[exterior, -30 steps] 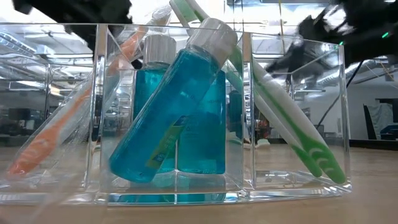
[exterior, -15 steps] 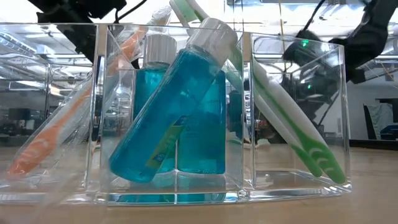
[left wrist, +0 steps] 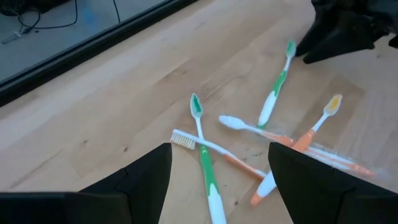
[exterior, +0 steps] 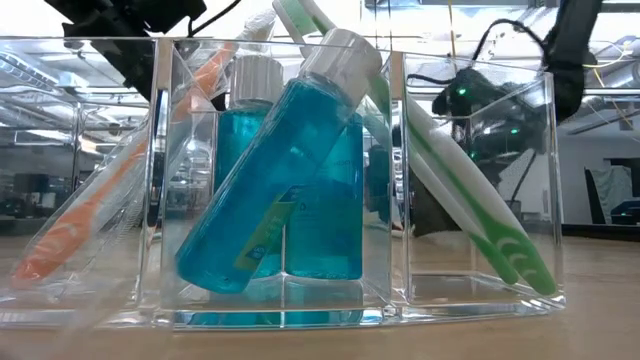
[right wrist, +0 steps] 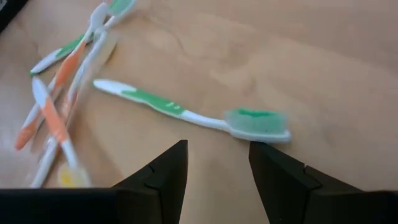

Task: Pick & Place toothbrushing station
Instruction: Put the green toothbrush into the transparent organizer

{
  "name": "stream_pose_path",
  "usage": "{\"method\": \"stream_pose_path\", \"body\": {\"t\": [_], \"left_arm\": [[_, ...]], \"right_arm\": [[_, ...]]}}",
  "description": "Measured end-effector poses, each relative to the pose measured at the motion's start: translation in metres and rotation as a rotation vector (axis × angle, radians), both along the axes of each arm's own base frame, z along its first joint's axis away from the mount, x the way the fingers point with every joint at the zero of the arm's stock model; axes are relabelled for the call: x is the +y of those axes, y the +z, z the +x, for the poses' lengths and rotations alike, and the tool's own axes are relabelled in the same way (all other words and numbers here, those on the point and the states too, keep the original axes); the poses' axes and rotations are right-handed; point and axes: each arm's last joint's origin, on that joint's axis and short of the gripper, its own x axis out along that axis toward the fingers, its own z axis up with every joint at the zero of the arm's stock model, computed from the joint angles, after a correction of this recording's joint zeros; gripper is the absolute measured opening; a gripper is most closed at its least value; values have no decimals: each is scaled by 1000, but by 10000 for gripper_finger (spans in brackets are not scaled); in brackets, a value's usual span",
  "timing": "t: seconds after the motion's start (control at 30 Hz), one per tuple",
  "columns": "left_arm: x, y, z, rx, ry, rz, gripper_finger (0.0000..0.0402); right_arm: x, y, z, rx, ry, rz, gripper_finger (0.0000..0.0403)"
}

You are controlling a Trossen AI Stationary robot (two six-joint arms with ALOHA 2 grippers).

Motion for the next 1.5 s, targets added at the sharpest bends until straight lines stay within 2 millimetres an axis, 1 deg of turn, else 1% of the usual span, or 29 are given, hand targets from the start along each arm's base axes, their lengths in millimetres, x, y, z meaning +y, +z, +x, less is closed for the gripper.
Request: {"method": "stream_pose_path", "body": {"t": [0.17,0.37,0.6,0.77,1.07,1.3,1.5], "left_arm": [[0,0,0,4,-4,-3,276],[-2,-1,0,3,-26,-24,276],[-5,-1,0,1,-35,-26,276],[-5,0,1,-4,-35,-27,276],[-5,0,1,-7,-35,-30,276],[-5,0,1,-7,-35,-30,276],[-5,0,1,-7,-35,-30,276]], "right_arm": [[-15,0,22,8,42,-75,166],[-42,-5,45,22,-40,-108,166],[-76,-4,58,34,-126,-112,166],[-94,3,63,121,-197,-164,166],[-102,18,75,270,-141,-156,145],[-99,17,71,411,-82,-136,127],[-93,16,70,462,-51,-135,115]]}}
